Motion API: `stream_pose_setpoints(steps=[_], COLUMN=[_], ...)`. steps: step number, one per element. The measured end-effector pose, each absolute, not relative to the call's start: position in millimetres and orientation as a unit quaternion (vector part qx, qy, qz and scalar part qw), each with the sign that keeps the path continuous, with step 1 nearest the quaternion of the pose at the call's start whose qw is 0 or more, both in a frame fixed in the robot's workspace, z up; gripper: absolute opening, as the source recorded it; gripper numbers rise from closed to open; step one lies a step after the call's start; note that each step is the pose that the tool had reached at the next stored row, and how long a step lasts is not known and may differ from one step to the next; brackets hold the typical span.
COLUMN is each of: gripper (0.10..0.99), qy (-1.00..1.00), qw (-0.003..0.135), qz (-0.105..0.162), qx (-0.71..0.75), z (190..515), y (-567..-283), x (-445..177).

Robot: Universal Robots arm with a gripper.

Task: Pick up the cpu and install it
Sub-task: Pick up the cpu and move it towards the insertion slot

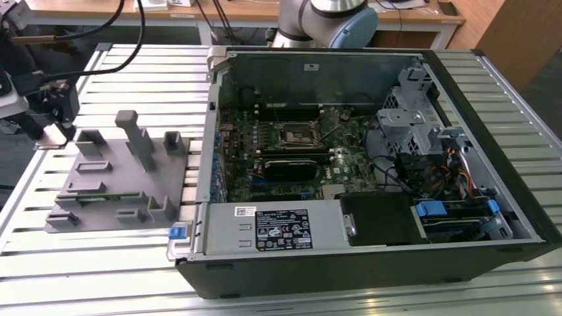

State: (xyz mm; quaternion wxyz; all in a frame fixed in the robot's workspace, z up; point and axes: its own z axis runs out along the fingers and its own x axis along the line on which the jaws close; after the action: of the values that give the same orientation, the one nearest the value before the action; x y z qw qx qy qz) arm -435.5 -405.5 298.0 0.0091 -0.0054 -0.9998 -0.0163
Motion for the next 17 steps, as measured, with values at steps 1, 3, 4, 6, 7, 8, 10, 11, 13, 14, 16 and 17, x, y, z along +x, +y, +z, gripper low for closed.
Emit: stream_pose_setpoints(steps=[1, 3, 4, 6, 7, 8, 10, 11, 13, 14, 16, 17], gripper=[0.529, 0.529, 0.529, 0.529, 0.529, 0.529, 0.529, 0.529, 0.529, 0.529, 0.529, 0.529], qy=[-1.0, -1.0, -1.0, -1.0, -1.0, -1.0, -1.0, -1.0, -1.0, -1.0, -1.0, -1.0], qw=[0.009, 0.009, 0.009, 0.009, 0.009, 0.009, 0.009, 0.009, 0.009, 0.009, 0.009, 0.009], qz=[-0.016, -0.016, -0.016, -0.016, -0.016, -0.016, -0.016, -0.016, -0.016, -0.016, -0.016, -0.016], qx=[-0.005, -0.005, -0.005, -0.005, -0.005, -0.005, -0.005, -0.005, -0.005, -0.005, -0.005, -0.005], z=[301.1, 307.3, 310.6, 317.9, 321.4, 324.9, 332.5, 336.4, 344.2, 348.1, 356.3, 360.4], y=[-405.4, -405.4, -405.4, -405.4, -405.4, -405.4, -405.4, -405.4, -405.4, -405.4, -405.4, -405.4], x=[-435.5, -435.5, -435.5, -435.5, -435.5, -435.5, -435.5, -435.5, -435.5, -435.5, -435.5, -435.5])
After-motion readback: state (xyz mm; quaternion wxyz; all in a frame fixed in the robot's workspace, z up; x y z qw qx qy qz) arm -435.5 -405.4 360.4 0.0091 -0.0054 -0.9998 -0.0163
